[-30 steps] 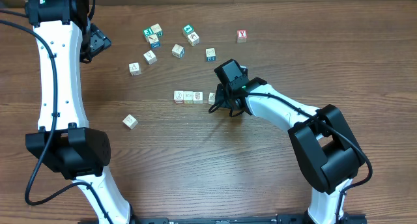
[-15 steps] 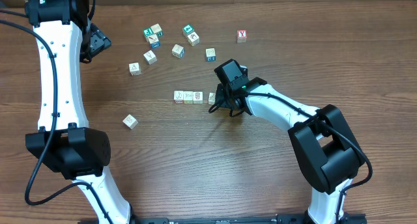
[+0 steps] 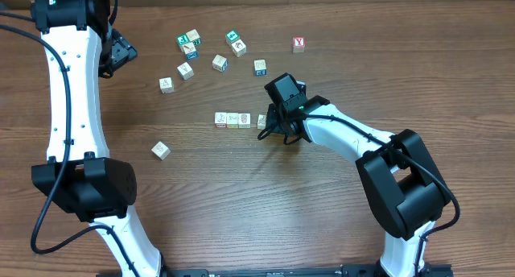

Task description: Form a horizontal line

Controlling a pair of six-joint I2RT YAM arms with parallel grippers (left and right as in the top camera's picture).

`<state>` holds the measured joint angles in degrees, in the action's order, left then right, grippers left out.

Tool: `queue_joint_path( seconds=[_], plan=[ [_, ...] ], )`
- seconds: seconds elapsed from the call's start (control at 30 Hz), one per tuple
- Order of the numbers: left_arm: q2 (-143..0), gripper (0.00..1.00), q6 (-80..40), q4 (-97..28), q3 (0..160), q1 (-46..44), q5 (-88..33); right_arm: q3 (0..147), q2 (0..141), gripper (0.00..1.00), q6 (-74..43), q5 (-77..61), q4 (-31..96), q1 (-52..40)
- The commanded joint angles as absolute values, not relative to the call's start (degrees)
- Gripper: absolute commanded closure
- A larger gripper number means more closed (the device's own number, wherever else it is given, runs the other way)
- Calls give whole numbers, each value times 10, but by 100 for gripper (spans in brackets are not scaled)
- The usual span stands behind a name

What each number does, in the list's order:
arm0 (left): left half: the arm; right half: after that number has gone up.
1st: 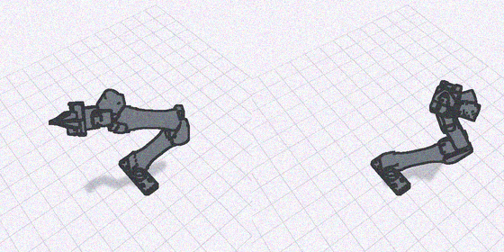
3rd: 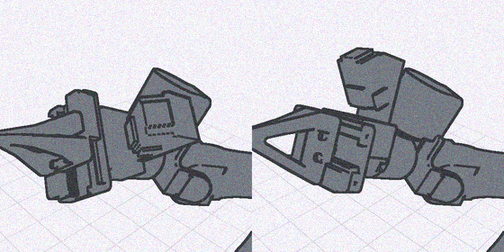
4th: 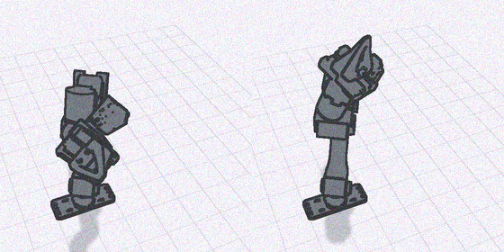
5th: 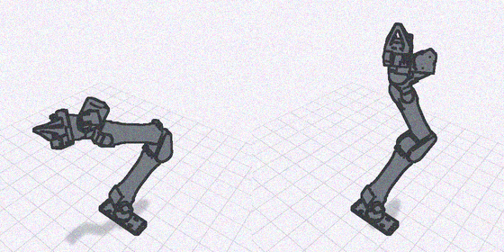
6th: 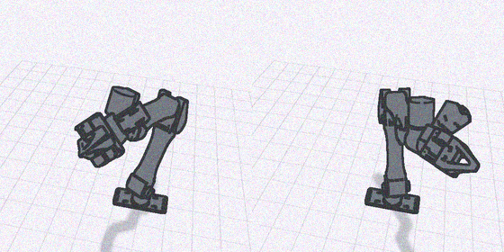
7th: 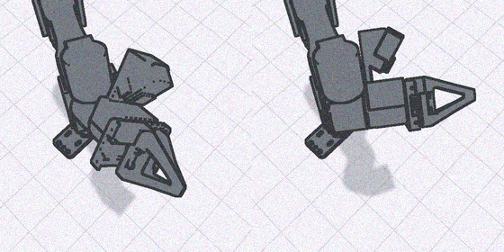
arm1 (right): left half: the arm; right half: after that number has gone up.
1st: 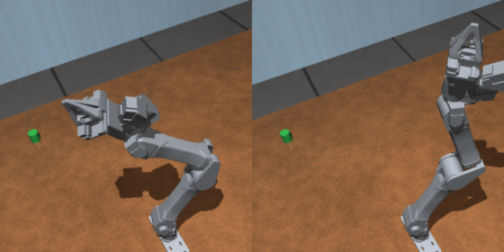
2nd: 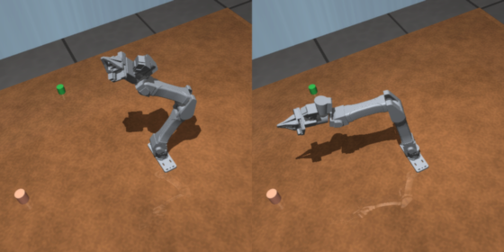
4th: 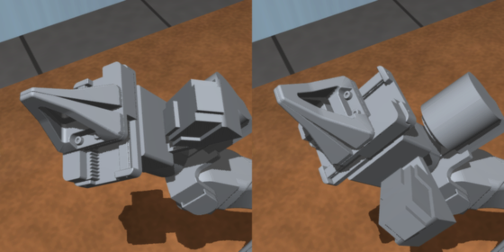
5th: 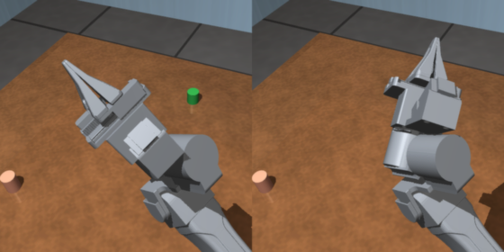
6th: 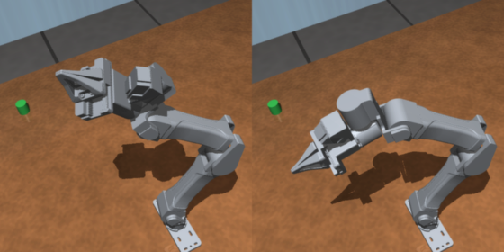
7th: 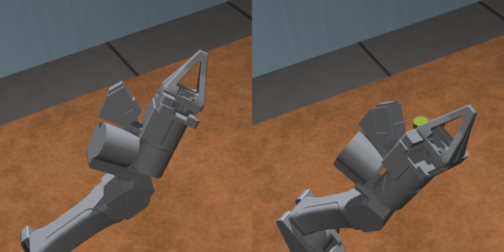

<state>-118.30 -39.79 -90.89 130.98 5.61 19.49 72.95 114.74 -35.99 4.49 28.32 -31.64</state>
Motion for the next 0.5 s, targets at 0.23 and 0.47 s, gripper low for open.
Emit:
queue_joint_path(
  seconds=[0.23, 0.47],
  plan=[
    [-1178, 0, -385, -910, 1317, 52, 195, 727, 1152, 96, -360, 55, 284, -318],
    [-1178, 0, -385, -910, 1317, 52, 195, 727, 1152, 96, -360, 66, 288, -318]
  ],
)
